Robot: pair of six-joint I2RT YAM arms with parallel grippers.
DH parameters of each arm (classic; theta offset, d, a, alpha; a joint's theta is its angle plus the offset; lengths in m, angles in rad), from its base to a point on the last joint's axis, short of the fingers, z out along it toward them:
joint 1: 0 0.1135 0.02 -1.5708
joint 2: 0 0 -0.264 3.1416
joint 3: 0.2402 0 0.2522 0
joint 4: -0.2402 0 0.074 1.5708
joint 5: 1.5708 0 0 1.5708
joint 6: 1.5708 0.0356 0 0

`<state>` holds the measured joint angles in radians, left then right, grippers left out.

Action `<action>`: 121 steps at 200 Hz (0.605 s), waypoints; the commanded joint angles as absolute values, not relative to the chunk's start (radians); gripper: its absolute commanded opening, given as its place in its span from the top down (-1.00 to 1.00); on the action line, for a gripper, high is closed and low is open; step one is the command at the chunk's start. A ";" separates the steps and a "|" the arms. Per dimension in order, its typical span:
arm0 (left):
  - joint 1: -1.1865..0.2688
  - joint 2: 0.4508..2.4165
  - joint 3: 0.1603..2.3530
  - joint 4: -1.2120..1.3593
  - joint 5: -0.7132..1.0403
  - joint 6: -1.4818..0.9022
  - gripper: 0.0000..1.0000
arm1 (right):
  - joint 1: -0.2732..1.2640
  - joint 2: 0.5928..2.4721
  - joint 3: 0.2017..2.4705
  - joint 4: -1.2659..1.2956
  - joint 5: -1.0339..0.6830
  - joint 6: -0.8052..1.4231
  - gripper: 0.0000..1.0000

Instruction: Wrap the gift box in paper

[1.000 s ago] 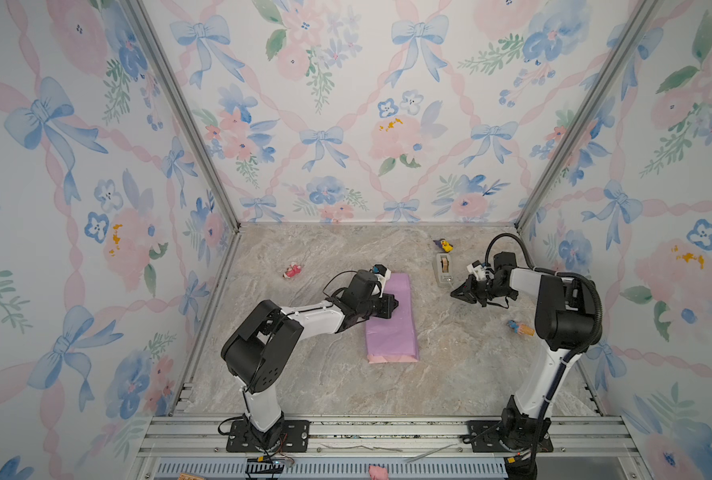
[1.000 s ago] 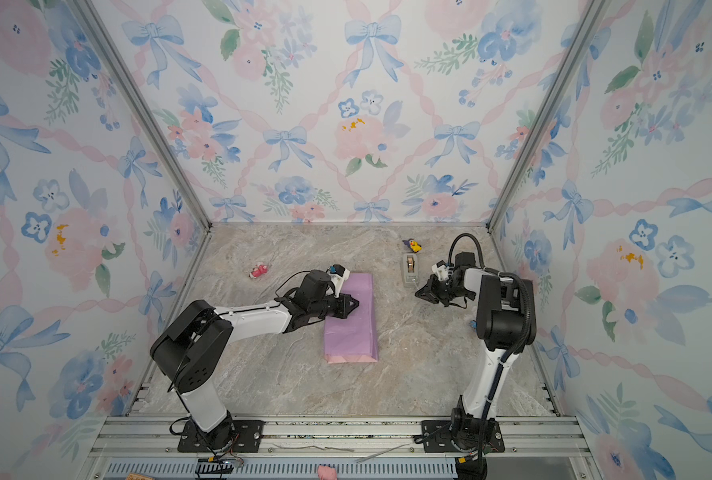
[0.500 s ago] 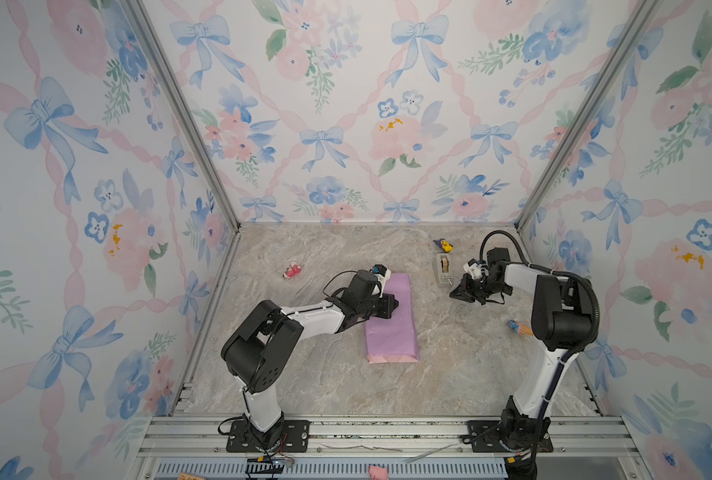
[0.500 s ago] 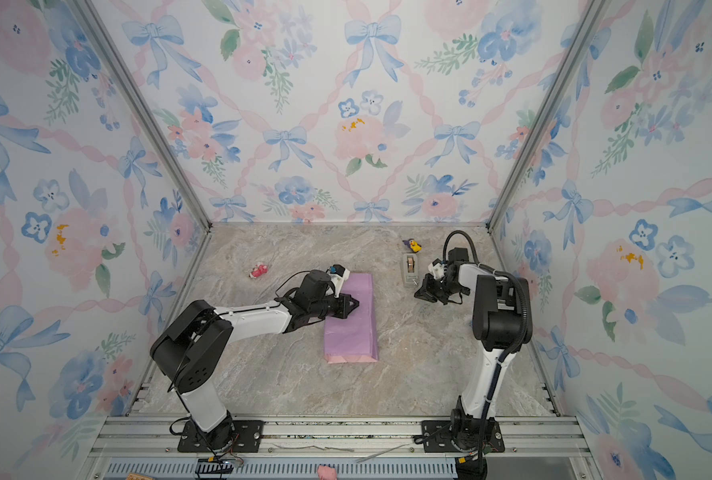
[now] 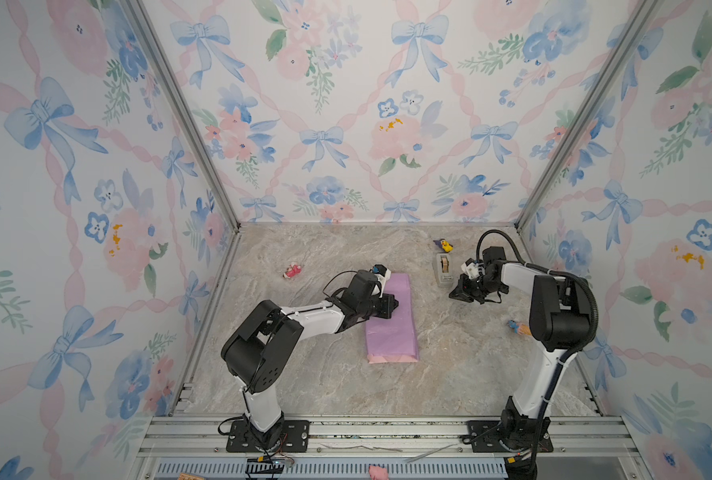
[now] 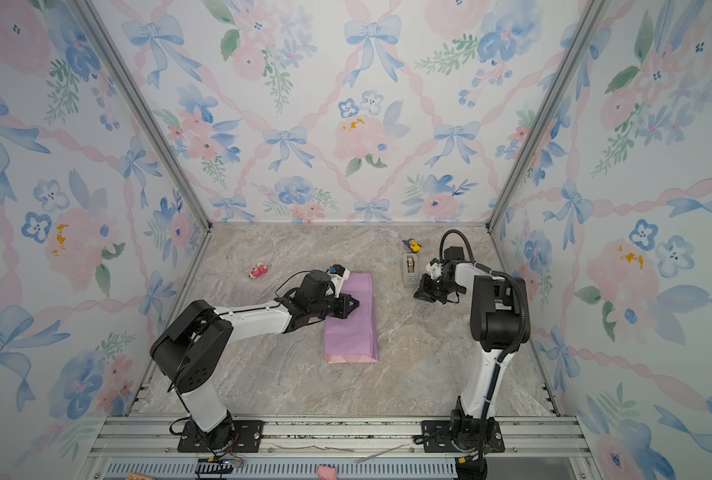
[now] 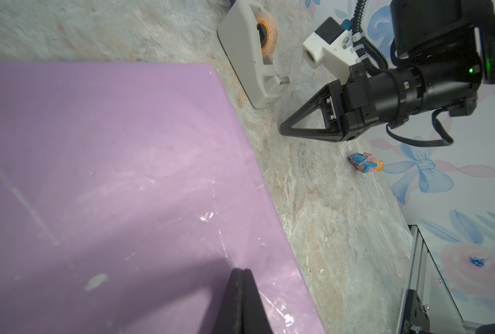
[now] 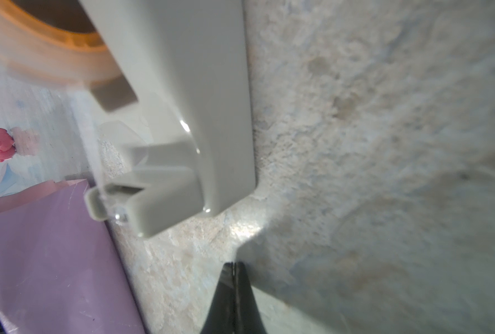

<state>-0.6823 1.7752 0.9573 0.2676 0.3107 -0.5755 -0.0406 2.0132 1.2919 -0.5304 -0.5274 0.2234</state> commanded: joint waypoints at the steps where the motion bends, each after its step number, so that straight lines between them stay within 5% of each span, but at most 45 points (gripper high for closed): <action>1: -0.692 1.782 0.913 0.155 0.295 -0.564 0.89 | -0.028 2.027 1.261 -0.738 -0.374 0.250 1.00; 121: -0.692 1.777 0.910 0.157 0.290 -0.563 0.90 | -0.007 1.977 1.256 -0.756 -0.230 0.317 1.00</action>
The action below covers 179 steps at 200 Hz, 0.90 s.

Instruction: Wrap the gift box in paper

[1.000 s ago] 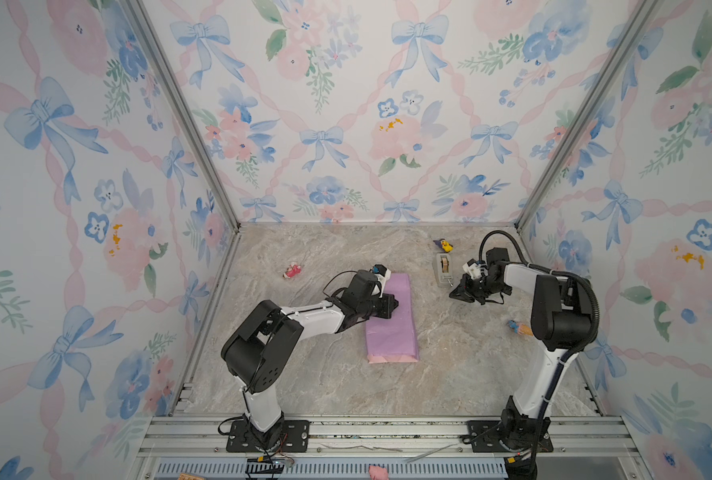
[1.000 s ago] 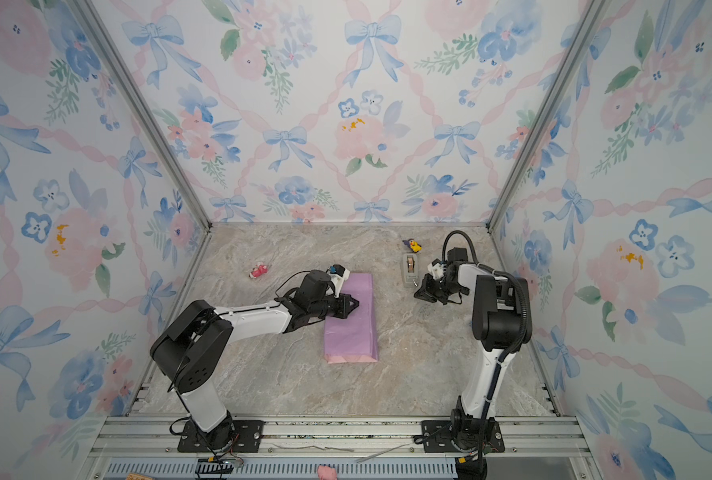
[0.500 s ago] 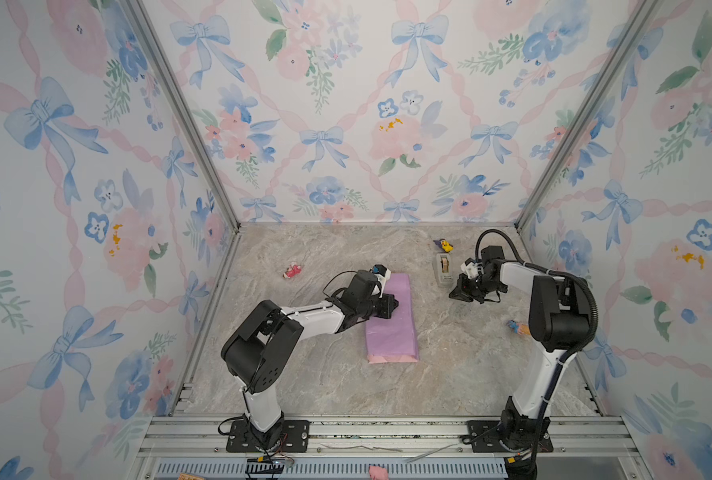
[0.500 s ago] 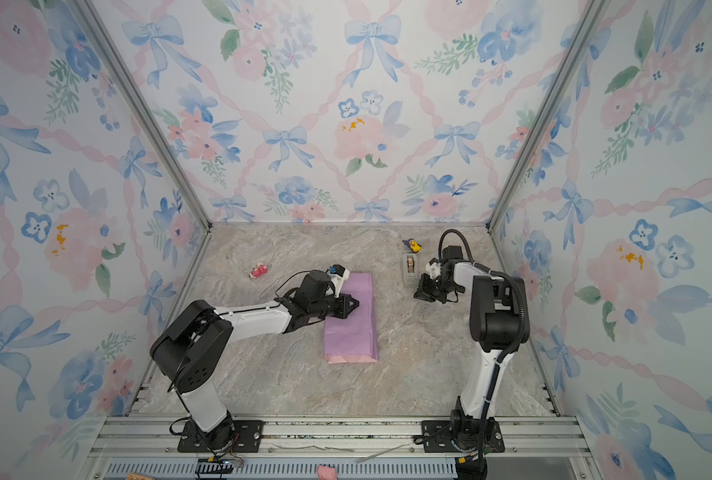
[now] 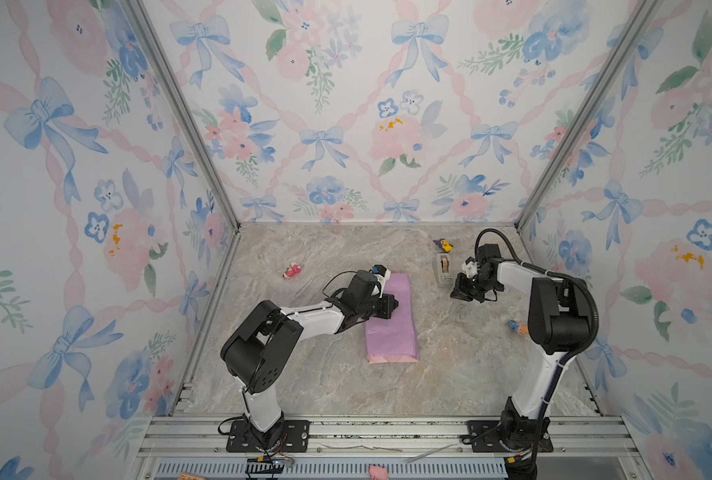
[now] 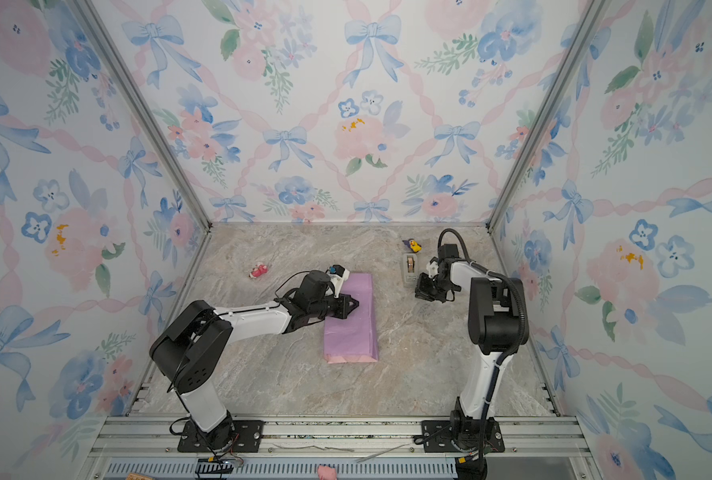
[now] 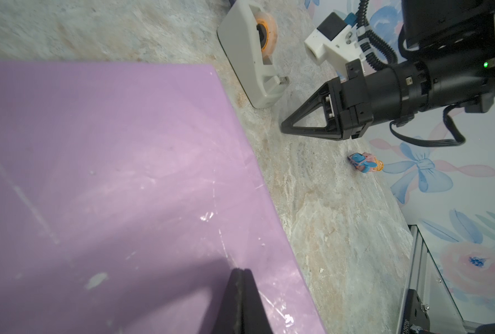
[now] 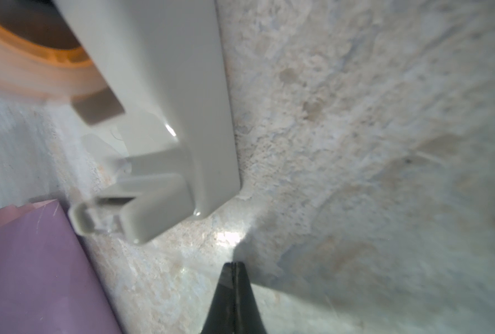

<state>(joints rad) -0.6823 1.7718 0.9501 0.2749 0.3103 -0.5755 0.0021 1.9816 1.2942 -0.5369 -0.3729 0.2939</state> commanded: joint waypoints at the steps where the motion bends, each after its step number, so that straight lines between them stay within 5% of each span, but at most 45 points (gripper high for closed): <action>1: -0.692 1.777 0.911 0.157 0.290 -0.563 0.90 | -0.007 1.977 1.256 -0.756 -0.232 0.316 1.00; 64: -0.693 1.775 0.909 0.162 0.290 -0.565 0.90 | -0.002 1.950 1.263 -0.773 -0.273 0.258 1.00; 179: -0.694 1.774 0.908 0.175 0.296 -0.563 0.90 | 0.206 1.514 1.351 -0.913 -0.635 -0.090 1.00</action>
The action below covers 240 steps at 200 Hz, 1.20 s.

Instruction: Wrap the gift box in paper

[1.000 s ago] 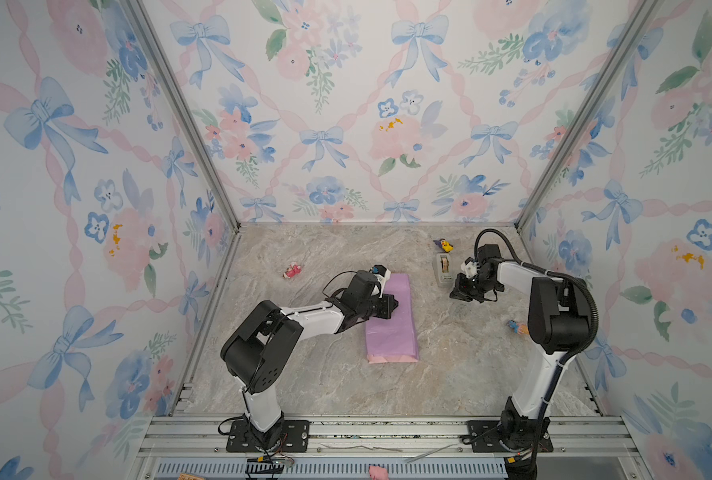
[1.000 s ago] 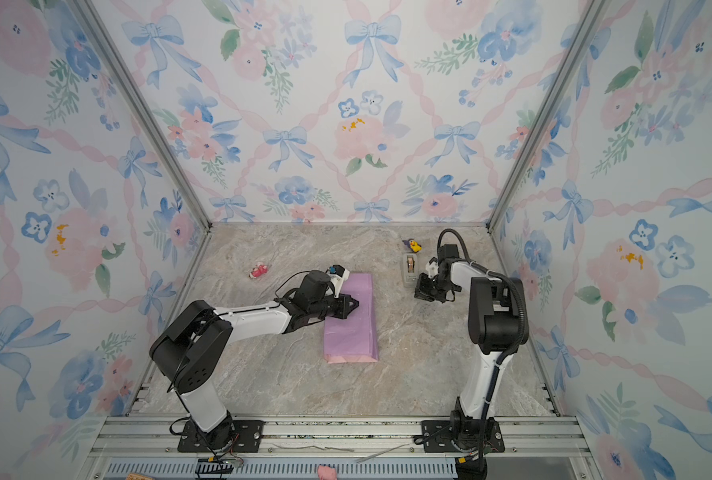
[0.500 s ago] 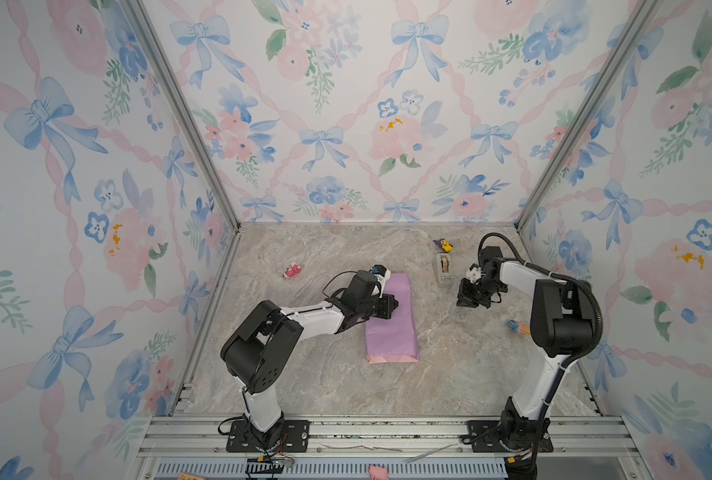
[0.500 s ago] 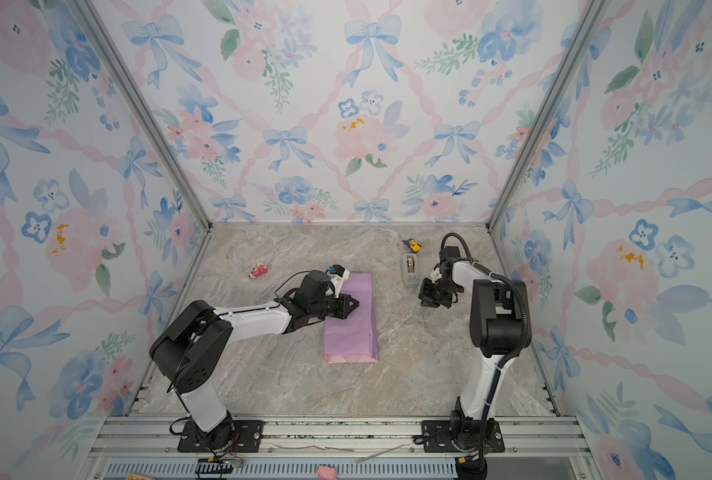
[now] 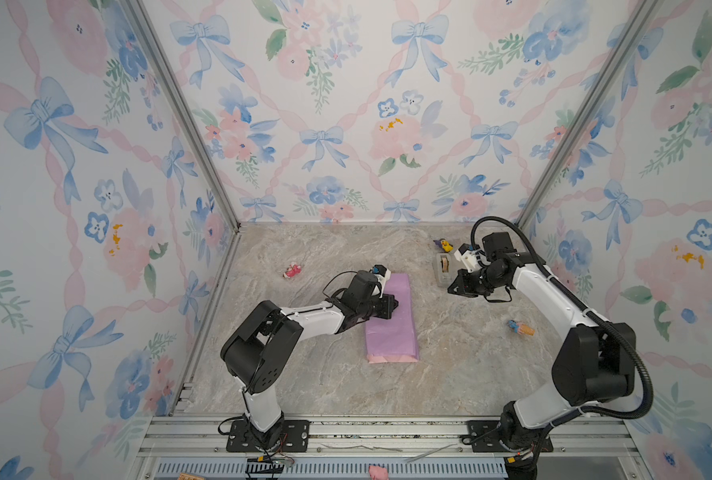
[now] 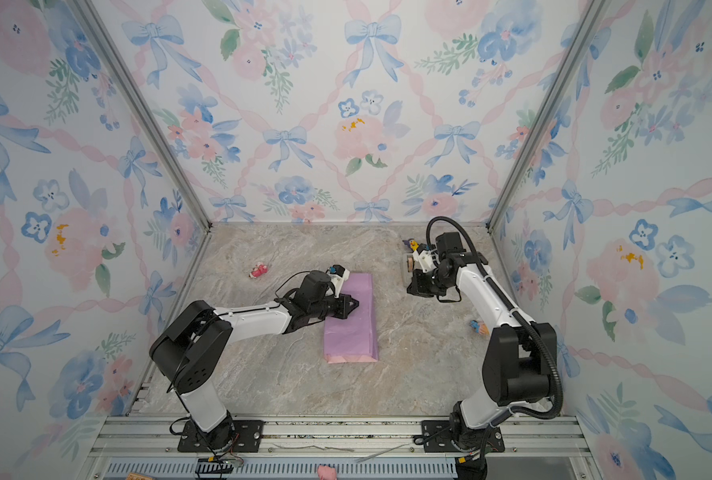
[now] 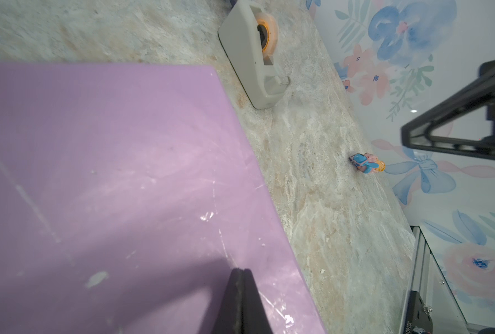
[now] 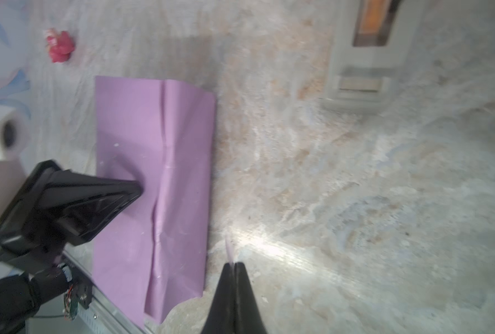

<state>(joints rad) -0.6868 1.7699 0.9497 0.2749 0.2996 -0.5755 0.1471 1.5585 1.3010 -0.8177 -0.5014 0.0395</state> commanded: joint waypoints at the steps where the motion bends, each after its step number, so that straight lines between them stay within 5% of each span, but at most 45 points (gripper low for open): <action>1: -0.693 1.774 0.909 0.176 0.296 -0.563 0.90 | 0.210 1.512 1.353 -0.914 -0.640 -0.096 1.00; 68: -0.695 1.768 0.907 0.181 0.300 -0.558 0.90 | 0.376 1.542 1.432 -1.073 -0.741 -0.435 1.00; 240: -0.695 1.765 0.911 0.178 0.295 -0.557 0.90 | 0.353 2.066 1.807 -1.434 -0.663 -0.535 1.00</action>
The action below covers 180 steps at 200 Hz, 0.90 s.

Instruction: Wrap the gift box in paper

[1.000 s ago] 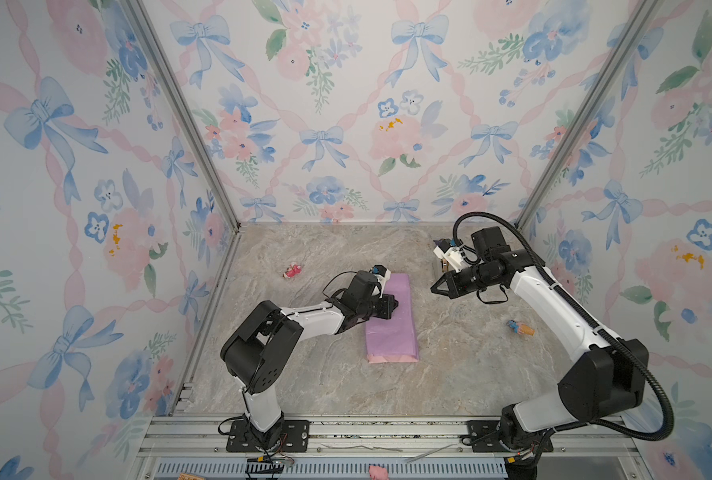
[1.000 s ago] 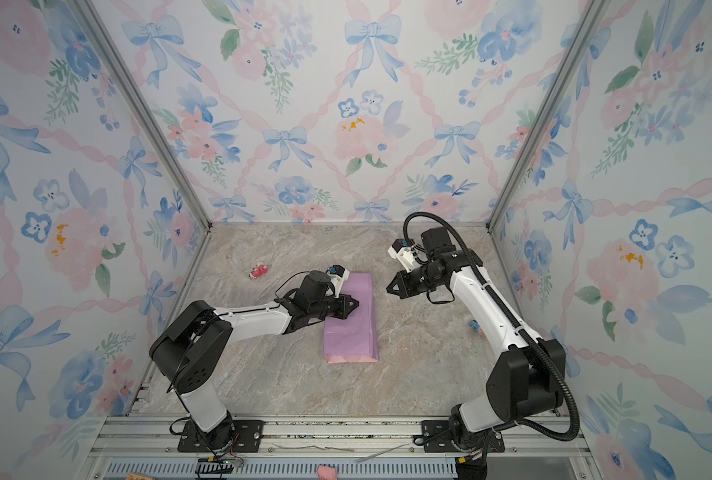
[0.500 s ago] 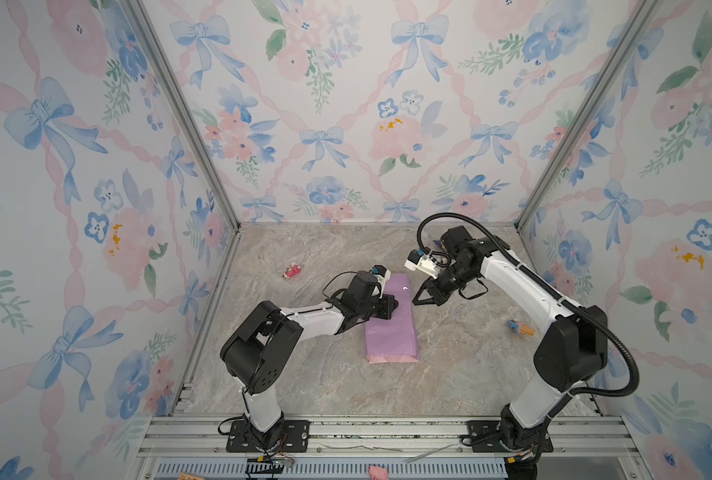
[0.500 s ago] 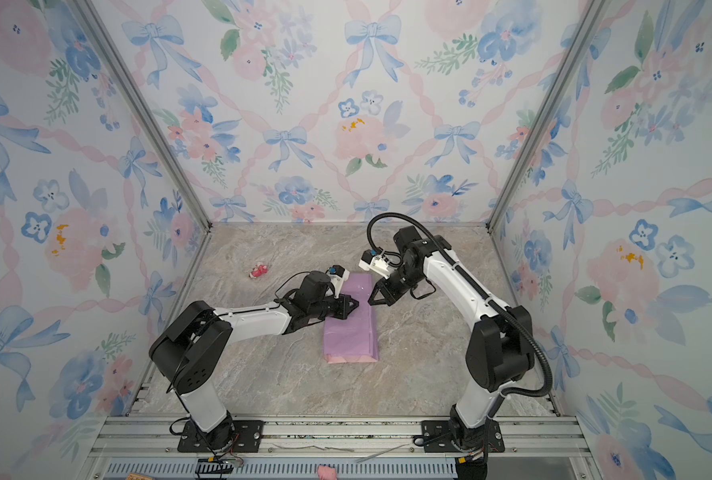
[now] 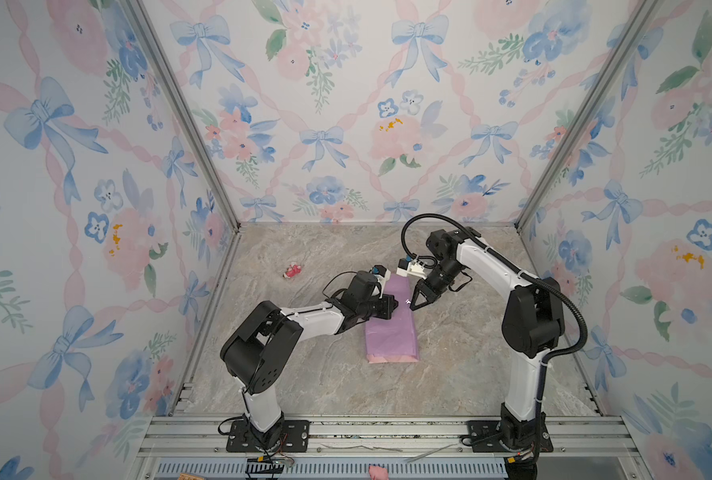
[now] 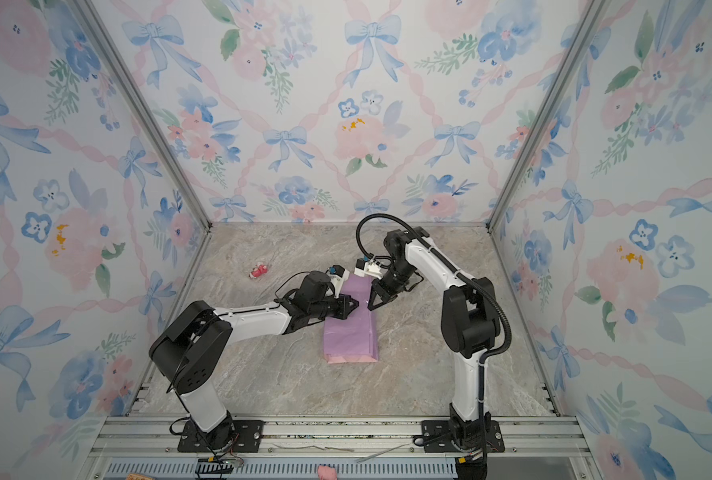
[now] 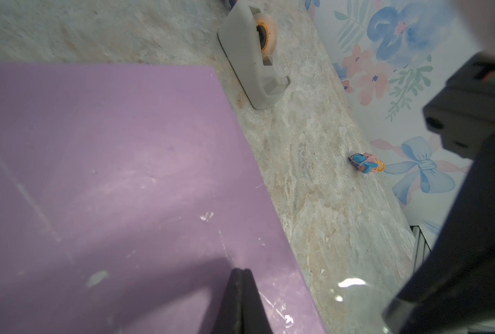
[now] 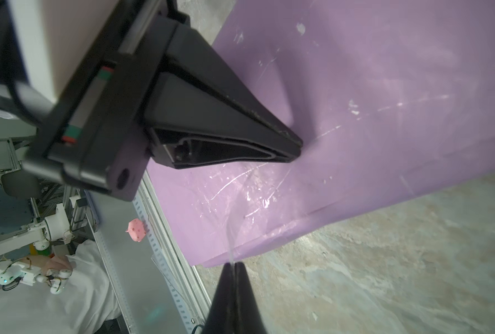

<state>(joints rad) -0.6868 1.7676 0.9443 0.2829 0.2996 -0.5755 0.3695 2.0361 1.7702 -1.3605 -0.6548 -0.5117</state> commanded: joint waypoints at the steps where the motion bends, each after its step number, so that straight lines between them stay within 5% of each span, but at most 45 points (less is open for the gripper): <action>1: -0.696 1.765 0.911 0.178 0.295 -0.557 0.90 | 0.352 2.067 1.808 -1.435 -0.663 -0.536 1.00; 180: -0.695 1.770 0.913 0.178 0.295 -0.556 0.90 | 0.334 2.187 1.897 -1.503 -0.681 -0.570 1.00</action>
